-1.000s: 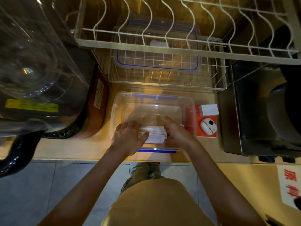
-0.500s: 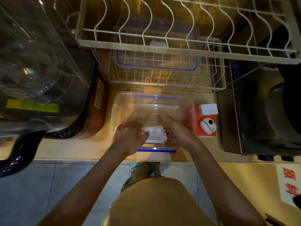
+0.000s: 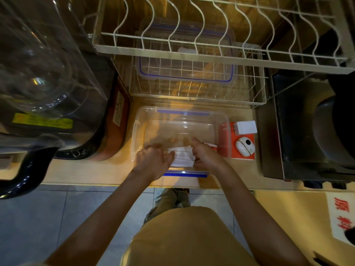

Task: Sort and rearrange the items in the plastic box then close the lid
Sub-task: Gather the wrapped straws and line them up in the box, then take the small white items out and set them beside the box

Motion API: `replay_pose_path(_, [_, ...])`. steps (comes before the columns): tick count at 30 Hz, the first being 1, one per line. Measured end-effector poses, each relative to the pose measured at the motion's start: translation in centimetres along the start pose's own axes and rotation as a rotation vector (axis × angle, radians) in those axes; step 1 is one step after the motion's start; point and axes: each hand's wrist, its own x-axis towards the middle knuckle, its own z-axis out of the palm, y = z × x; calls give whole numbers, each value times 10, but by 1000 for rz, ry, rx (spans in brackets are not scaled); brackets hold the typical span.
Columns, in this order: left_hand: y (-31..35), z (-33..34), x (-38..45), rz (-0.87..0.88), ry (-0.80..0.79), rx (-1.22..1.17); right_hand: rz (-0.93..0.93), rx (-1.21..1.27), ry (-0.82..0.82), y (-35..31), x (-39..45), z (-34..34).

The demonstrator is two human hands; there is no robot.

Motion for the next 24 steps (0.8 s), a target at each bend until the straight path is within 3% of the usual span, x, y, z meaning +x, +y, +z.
replay_pose_path(5, [2,-5,-4,23,14,-23,10,44,8,7,1,-7])
replay_pose_path(12, [5,-12,-4,90,-31,-3,-202,24,38,9,-16,-21])
replay_pose_path(18, [38,-36,9,180,-113,-231,-503,127,182,23,-28,-34])
replay_pose_path(24, [102,-60,25,343,-106,-442,-615,440,490,47,-42,-58])
